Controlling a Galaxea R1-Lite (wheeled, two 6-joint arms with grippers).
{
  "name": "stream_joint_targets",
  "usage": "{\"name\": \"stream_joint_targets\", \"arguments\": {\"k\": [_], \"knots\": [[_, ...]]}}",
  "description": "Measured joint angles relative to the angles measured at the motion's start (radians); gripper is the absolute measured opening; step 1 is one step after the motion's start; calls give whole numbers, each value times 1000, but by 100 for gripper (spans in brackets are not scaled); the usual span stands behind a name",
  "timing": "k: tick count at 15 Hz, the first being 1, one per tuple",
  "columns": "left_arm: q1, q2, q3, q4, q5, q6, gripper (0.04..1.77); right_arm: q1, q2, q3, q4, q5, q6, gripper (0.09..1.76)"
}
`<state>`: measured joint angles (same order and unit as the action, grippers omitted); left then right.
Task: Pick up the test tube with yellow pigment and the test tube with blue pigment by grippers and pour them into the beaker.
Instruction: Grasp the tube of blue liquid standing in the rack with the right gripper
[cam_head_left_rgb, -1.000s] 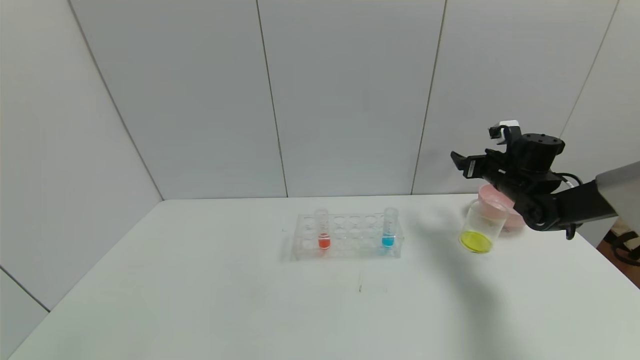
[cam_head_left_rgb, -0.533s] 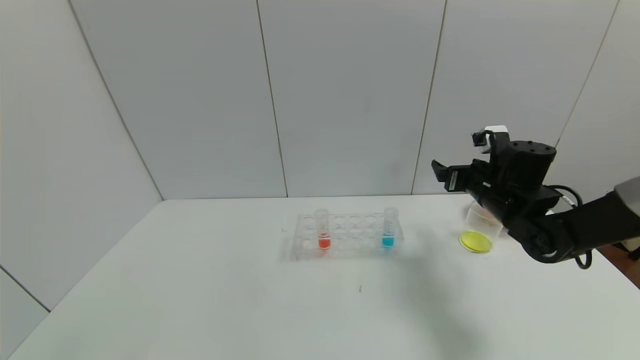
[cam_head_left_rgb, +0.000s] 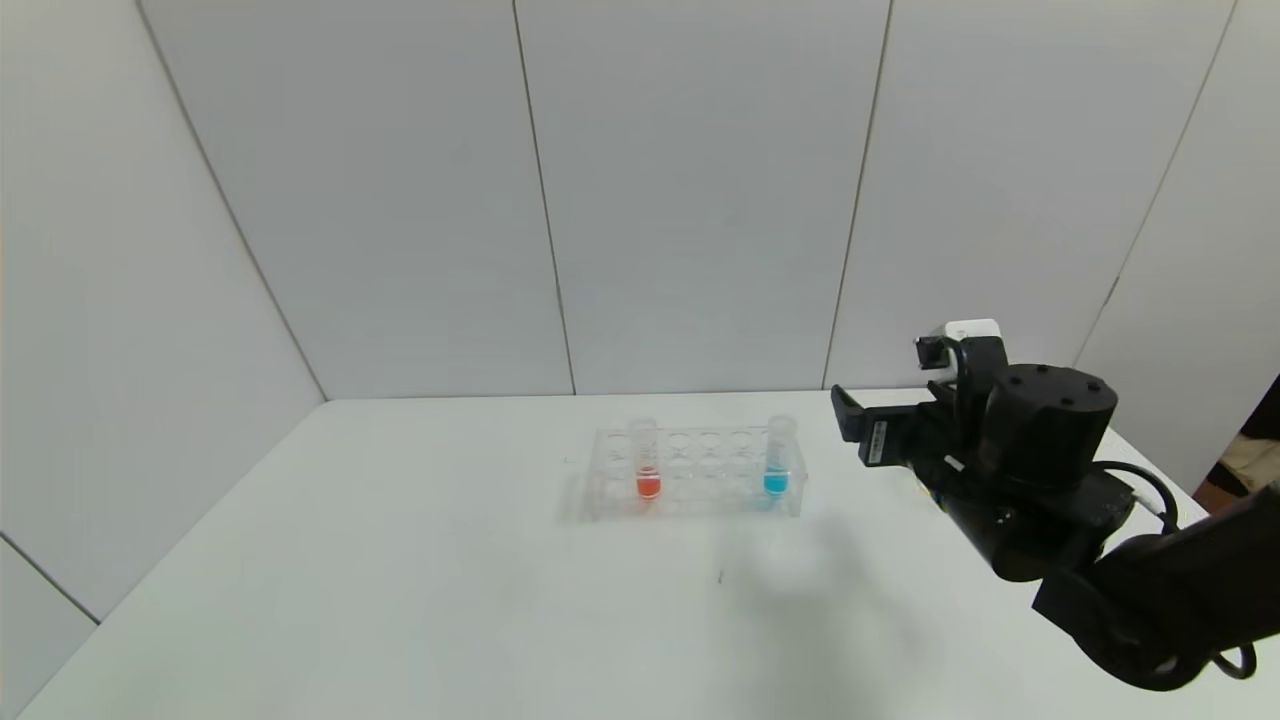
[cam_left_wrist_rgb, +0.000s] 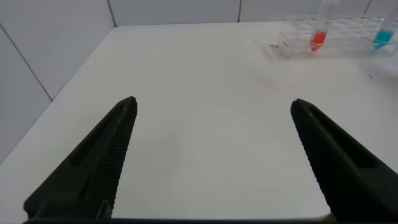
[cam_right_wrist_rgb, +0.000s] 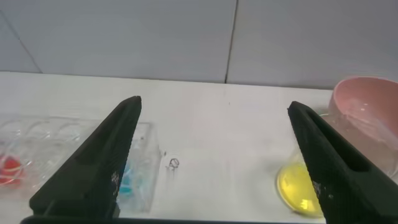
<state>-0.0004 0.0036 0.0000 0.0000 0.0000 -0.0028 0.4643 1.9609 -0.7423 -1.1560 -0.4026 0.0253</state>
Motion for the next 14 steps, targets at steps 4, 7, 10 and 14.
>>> {"name": "stream_joint_targets", "arguments": {"k": [4, 7, 10, 14], "knots": [[0, 0, 0, 0, 0, 0, 176, 144, 1, 71, -72, -114, 27, 170], [0, 0, 0, 0, 0, 0, 176, 236, 40, 76, -80, -188, 83, 170], [0, 0, 0, 0, 0, 0, 176, 282, 82, 69, -88, -193, 93, 170], [0, 0, 0, 0, 0, 0, 176, 274, 139, 43, -112, -192, 93, 170]]}}
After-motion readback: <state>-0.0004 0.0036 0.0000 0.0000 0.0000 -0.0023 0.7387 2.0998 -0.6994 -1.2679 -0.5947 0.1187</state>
